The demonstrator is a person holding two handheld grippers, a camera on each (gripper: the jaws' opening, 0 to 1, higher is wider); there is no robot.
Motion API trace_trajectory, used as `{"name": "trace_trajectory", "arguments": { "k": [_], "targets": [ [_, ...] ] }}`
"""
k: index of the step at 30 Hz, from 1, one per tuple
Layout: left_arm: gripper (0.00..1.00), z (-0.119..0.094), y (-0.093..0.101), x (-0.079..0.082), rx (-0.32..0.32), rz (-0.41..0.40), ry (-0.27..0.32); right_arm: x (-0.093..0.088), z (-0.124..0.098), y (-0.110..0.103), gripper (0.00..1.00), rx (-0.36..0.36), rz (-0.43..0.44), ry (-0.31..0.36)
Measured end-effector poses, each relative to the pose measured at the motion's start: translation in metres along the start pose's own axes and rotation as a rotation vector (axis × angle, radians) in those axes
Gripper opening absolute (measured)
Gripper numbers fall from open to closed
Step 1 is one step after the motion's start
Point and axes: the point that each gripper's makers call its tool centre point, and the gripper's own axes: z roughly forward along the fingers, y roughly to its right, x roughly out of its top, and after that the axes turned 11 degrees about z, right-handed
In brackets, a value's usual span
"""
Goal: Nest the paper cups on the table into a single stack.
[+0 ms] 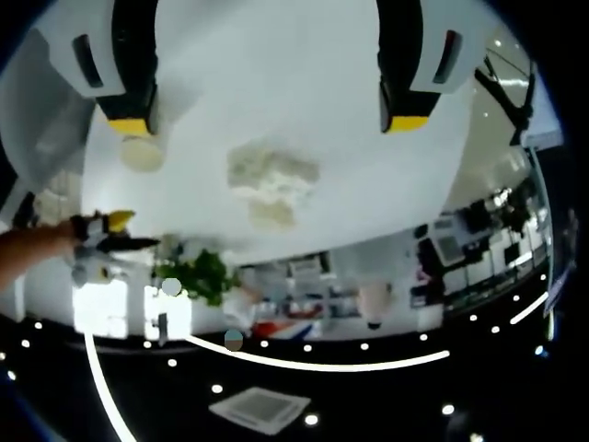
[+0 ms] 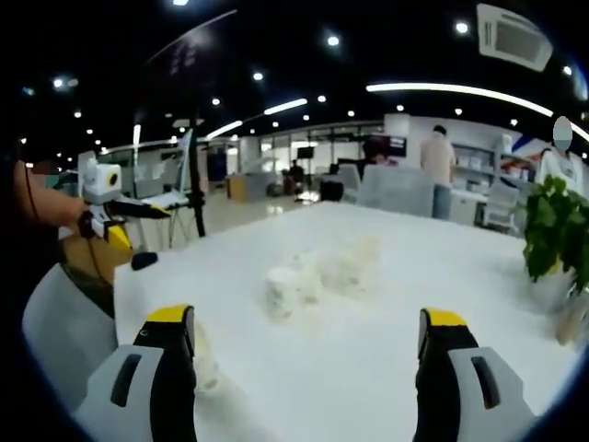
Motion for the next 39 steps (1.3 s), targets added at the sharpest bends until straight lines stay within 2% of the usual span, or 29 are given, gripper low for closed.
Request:
{"name": "trace_trajectory", "arguments": {
  "k": [3, 5, 7, 10, 20, 22, 27, 31, 37, 39],
  "targets": [
    [0.99, 0.0, 0.0, 0.0, -0.001, -0.006, -0.005, 0.003, 0.005, 0.002, 1.0, 0.016, -0.008, -0.006],
    [0.99, 0.001, 0.001, 0.0, -0.011, -0.041, -0.002, 0.003, 0.008, 0.005, 0.99, 0.024, -0.002, -0.013],
    [0.99, 0.003, 0.004, -0.005, -0.025, -0.066, -0.014, 0.002, 0.012, 0.009, 0.99, 0.023, -0.005, -0.021],
    [0.99, 0.006, 0.003, -0.013, -0.02, -0.056, -0.034, 0.003, 0.015, 0.011, 1.0, 0.025, -0.007, -0.021],
    [0.99, 0.002, 0.002, -0.014, -0.014, -0.046, -0.036, -0.001, 0.027, 0.013, 0.99, 0.039, -0.025, -0.038],
    [0.99, 0.0, 0.003, -0.008, -0.016, -0.088, -0.001, -0.002, 0.029, 0.013, 0.97, 0.044, -0.024, -0.037],
    [0.99, -0.002, 0.004, -0.009, -0.017, -0.047, -0.001, 0.002, 0.035, 0.015, 1.0, 0.041, 0.041, -0.008],
    [0.99, -0.004, 0.003, -0.011, -0.011, -0.045, -0.005, -0.007, 0.042, 0.021, 1.0, 0.043, 0.071, -0.028],
    [0.99, -0.004, 0.005, -0.016, 0.005, -0.033, -0.01, -0.007, 0.046, 0.025, 1.0, 0.025, 0.064, -0.019],
    [0.99, -0.004, 0.004, -0.014, 0.016, -0.048, 0.008, -0.006, 0.048, 0.026, 1.0, 0.027, 0.06, -0.013]
  ]
}}
